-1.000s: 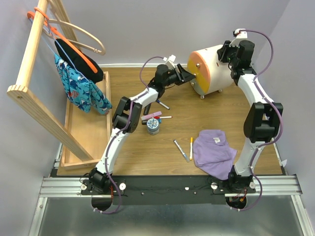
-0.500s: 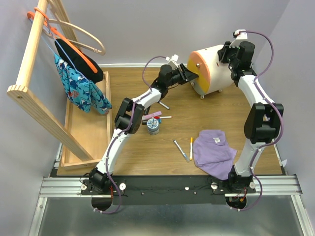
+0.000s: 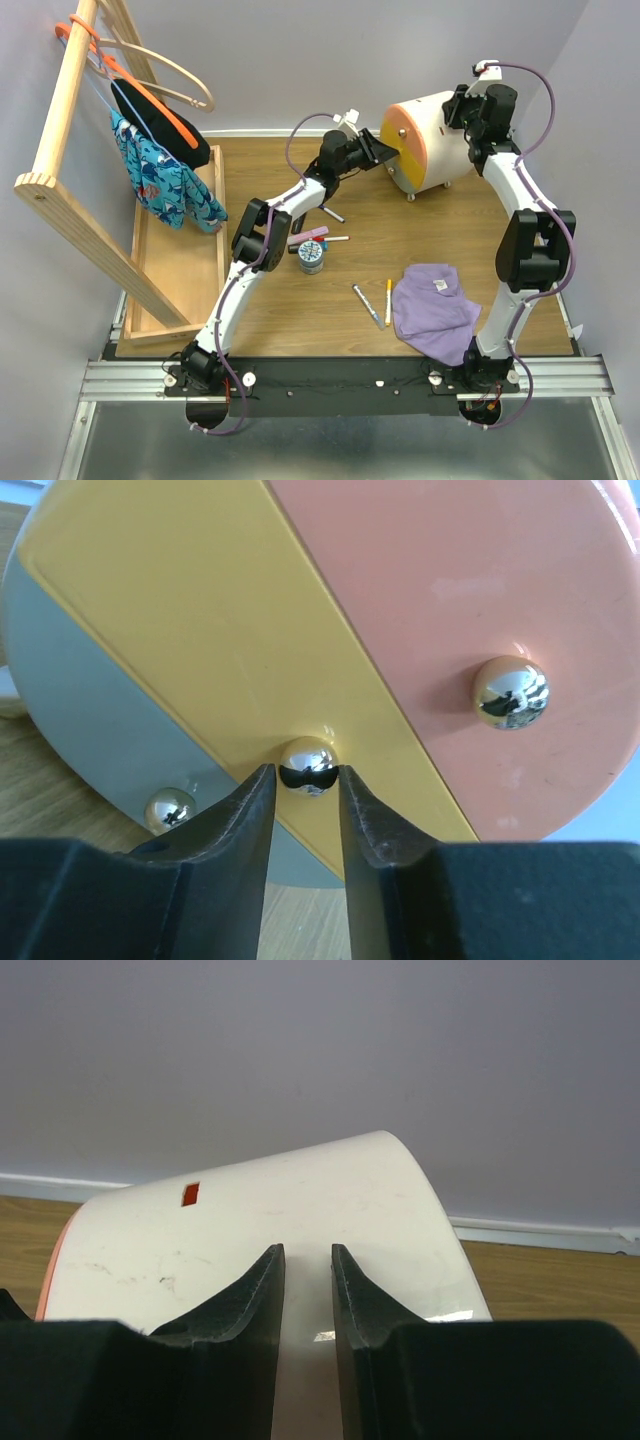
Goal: Sort the stationery into containers
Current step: Open the drawer in the storage box.
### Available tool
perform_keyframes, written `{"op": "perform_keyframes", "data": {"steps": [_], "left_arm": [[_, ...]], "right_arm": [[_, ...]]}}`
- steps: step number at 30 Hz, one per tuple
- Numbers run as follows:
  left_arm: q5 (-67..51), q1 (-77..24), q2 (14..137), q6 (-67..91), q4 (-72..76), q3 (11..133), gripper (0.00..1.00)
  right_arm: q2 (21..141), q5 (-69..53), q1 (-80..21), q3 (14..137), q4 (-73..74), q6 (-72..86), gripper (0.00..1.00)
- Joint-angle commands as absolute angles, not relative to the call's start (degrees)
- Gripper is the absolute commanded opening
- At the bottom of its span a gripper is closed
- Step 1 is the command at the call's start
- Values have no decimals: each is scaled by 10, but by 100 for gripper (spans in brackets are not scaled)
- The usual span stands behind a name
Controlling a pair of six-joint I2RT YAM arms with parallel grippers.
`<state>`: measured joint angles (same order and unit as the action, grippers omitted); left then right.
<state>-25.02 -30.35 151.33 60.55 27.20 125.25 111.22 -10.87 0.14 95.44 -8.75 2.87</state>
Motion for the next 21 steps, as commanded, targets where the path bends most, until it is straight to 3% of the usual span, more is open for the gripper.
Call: {"op": "perform_keyframes", "data": {"steps": [1,9,21], "left_arm": [[-244,-299,1527,592,293,1275,35],[-265,-293,1518,595,315,1260,27],[-353,-258,1449,560,426,1159,26]], "right_arm": [[1125,-90,-16,936,-47,15,33],[1127,-82,-23,932,-50,8,32],[1138,-61,-22,925,-58,5,30]]}}
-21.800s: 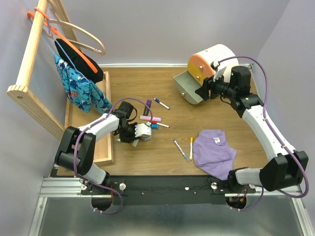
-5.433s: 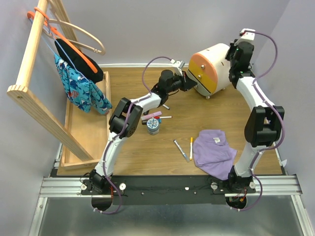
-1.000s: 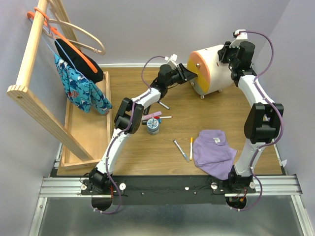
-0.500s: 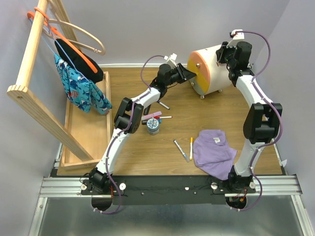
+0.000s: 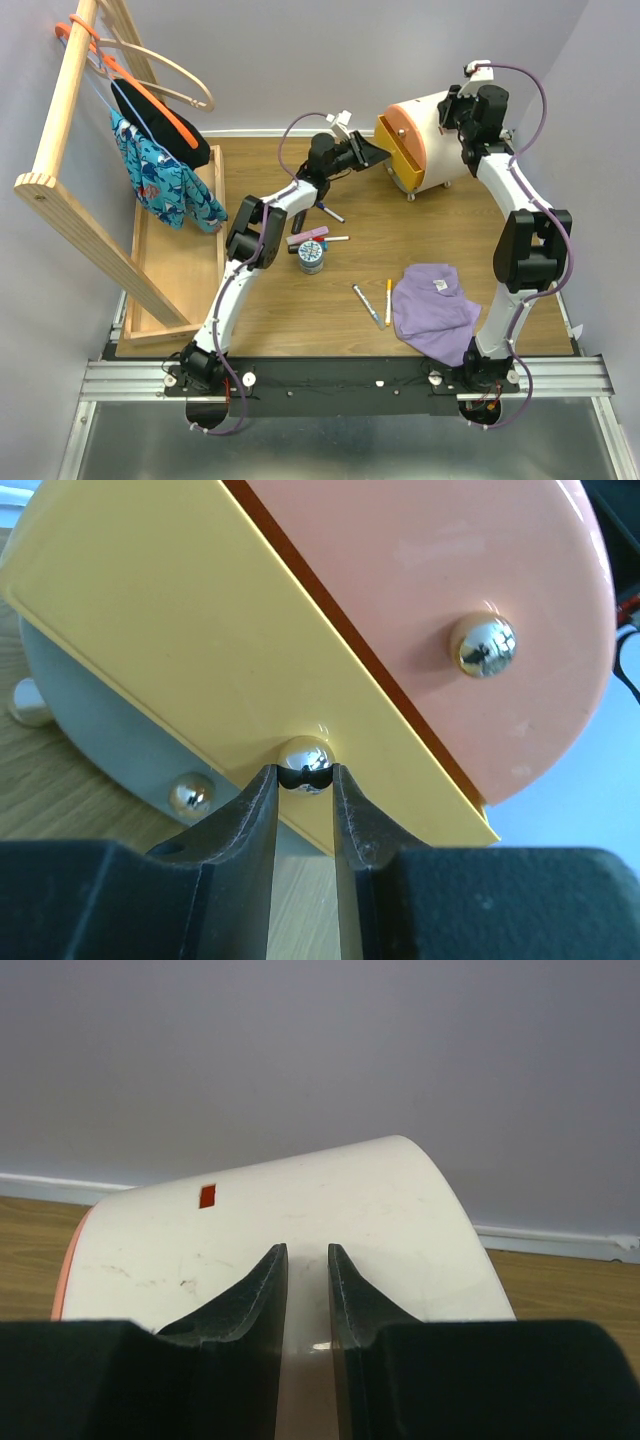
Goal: Sort the stationery into containers
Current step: Open the drawer in the storage box.
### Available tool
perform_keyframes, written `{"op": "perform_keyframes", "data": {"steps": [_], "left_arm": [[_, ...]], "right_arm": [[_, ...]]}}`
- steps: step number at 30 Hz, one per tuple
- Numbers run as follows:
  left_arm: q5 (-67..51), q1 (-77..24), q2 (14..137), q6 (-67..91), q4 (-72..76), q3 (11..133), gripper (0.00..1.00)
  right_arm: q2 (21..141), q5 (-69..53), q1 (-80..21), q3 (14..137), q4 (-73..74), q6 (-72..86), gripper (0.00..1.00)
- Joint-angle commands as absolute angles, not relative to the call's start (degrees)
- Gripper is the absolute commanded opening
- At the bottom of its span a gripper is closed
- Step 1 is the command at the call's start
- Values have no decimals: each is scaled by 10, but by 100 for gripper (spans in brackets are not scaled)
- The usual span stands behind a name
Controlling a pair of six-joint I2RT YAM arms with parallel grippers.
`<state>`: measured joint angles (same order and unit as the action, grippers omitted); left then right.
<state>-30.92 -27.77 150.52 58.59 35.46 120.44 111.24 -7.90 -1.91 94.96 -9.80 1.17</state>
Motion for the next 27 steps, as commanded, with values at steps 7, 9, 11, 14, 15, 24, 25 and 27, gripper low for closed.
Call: {"op": "perform_keyframes", "data": {"steps": [7,9,11,14,15,24,25,27], "left_arm": [[-374,-255,1414,575,497,1086,27],[-376,-254,1409,577,504,1075,27],[-375,-252,1404,578,508,1071,27],[-379,-250,1399,577,507,1071,27],[-379,-250,1399,577,505,1071,28],[-374,-241,1394,560,479,1056,50],[-374,-236,1393,560,476,1054,51],[-374,-232,1391,560,472,1044,55]], "right_arm": [[1143,-60,-23,923,-63,5,29],[1143,-59,-22,922,-64,4,30],[1143,-59,-23,920,-64,4,29],[1143,-60,-23,918,-67,-11,29],[1143,-60,-22,918,-68,-11,29],[1141,-63,-23,919,-70,-13,29],[1140,-63,-23,918,-70,-12,29],[1137,-63,-23,915,-71,-16,29]]}}
